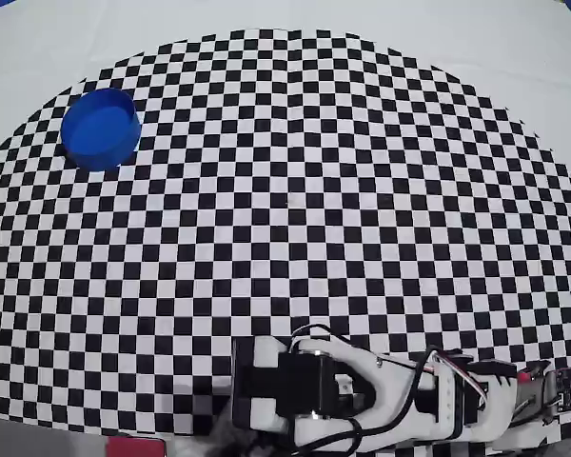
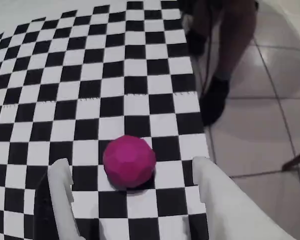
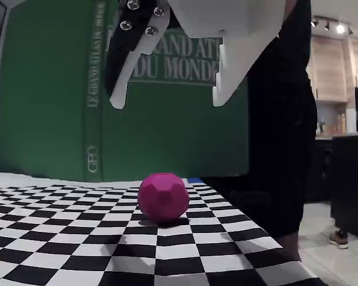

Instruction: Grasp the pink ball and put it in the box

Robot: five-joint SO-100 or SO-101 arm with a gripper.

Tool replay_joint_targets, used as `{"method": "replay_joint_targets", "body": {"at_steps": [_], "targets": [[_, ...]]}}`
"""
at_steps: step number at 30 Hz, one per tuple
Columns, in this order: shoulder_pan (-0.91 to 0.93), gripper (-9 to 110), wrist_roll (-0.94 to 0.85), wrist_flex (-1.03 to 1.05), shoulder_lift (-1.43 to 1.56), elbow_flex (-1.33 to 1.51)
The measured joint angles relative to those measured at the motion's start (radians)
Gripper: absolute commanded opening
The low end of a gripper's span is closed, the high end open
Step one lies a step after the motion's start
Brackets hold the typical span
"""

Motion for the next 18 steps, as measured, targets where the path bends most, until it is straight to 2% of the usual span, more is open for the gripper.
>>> {"method": "replay_joint_targets", "body": {"at_steps": [18], "targets": [[-0.009, 28, 0.000, 0.000, -0.107, -0.071]]}}
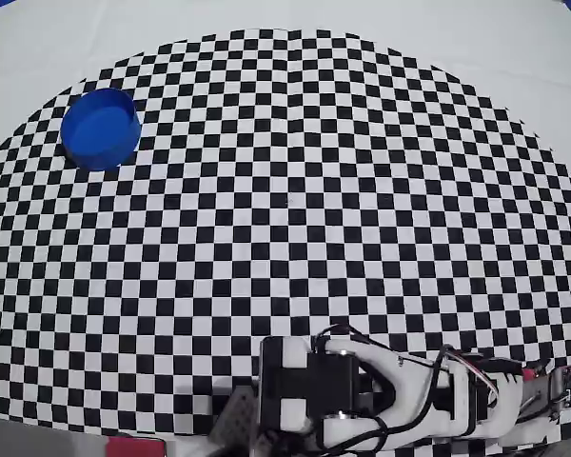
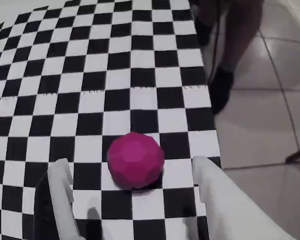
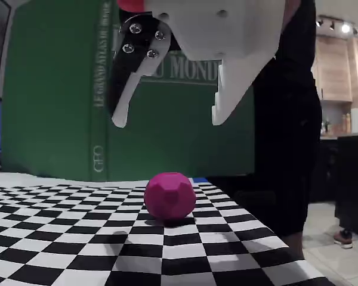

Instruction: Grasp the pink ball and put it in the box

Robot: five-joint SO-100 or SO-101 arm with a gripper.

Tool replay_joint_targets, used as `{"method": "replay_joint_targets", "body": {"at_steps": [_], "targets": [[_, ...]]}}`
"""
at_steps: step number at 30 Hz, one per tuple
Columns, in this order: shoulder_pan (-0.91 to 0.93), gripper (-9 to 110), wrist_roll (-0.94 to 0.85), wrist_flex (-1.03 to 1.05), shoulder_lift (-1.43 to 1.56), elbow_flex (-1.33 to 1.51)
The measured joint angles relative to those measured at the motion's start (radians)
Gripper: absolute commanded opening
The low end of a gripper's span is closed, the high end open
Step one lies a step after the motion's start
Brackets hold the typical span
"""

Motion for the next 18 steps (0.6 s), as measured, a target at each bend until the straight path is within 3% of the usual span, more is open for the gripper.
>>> {"method": "replay_joint_targets", "body": {"at_steps": [18], "targets": [[0.000, 28, 0.000, 0.000, -0.121, -0.080]]}}
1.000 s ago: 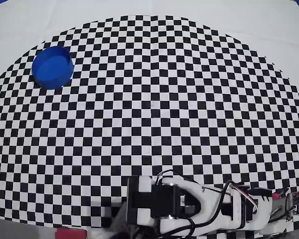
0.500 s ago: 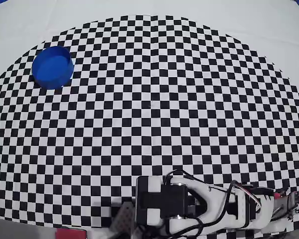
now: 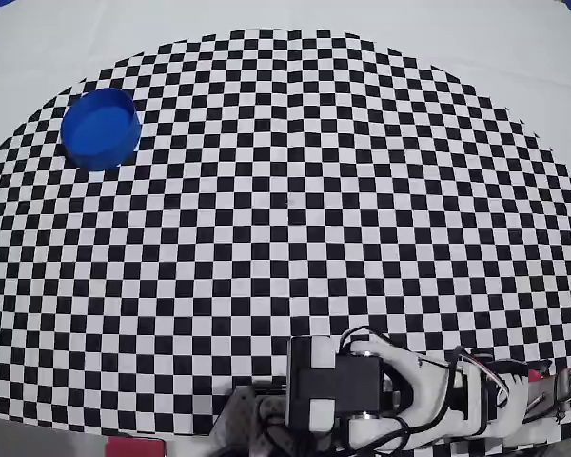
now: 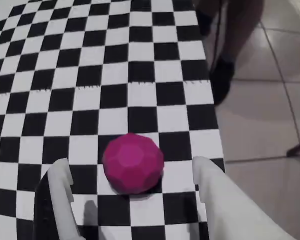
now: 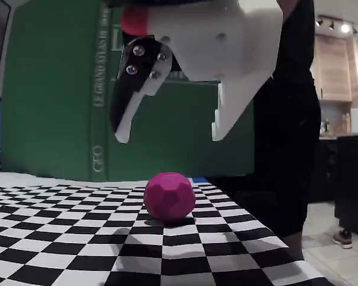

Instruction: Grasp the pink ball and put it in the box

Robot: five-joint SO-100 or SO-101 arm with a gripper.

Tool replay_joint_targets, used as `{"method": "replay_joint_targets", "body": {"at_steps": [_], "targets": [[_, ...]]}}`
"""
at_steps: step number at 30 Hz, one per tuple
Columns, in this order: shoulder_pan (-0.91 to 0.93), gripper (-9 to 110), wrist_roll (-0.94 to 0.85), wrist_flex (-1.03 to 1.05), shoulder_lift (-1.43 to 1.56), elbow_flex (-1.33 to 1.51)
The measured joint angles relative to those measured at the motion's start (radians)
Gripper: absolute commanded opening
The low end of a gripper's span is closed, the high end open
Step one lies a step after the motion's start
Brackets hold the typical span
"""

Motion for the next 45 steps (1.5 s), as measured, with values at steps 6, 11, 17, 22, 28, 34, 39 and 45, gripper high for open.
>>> {"method": "replay_joint_targets", "body": {"at_steps": [6, 11, 17, 22, 28, 34, 39, 45], "targets": [[0.000, 28, 0.000, 0.000, -0.032, -0.026], [0.000, 28, 0.000, -0.003, -0.064, -0.054], [0.000, 28, 0.000, -0.018, -0.117, -0.092], [0.000, 28, 0.000, -0.021, -0.143, -0.117], [0.000, 28, 0.000, -0.025, -0.183, -0.141], [0.000, 28, 0.000, -0.031, -0.224, -0.175], [0.000, 28, 0.000, -0.043, -0.252, -0.198], [0.000, 28, 0.000, -0.043, -0.276, -0.213]]}}
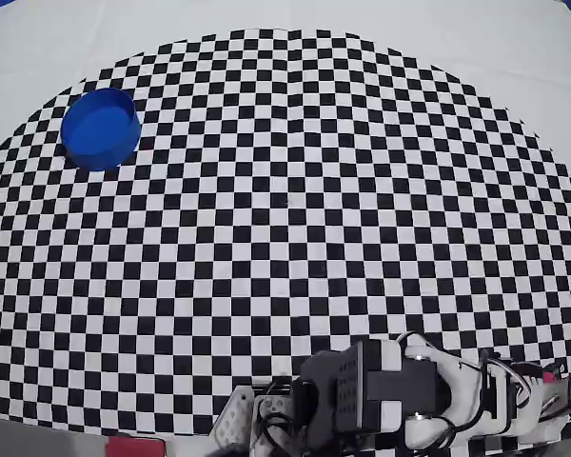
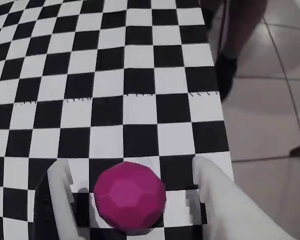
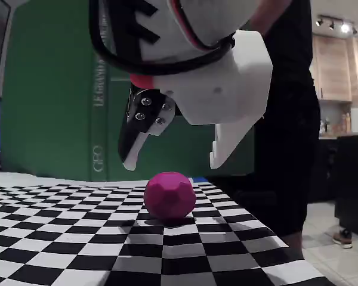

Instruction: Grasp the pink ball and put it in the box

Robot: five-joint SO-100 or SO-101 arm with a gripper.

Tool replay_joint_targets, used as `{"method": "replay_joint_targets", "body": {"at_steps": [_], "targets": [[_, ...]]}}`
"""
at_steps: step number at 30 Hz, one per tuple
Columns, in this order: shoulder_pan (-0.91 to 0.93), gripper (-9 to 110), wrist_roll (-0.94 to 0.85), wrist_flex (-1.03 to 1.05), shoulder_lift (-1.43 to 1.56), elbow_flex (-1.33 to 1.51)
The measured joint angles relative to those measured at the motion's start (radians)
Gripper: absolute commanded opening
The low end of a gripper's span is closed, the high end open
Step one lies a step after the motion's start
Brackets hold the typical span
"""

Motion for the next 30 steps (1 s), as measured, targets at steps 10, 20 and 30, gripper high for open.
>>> {"method": "replay_joint_targets", "body": {"at_steps": [10, 20, 30], "targets": [[0.000, 28, 0.000, 0.000, -0.037, -0.026], [-0.002, 28, 0.000, -0.008, -0.066, -0.048], [-0.011, 28, 0.000, -0.018, -0.086, -0.064]]}}
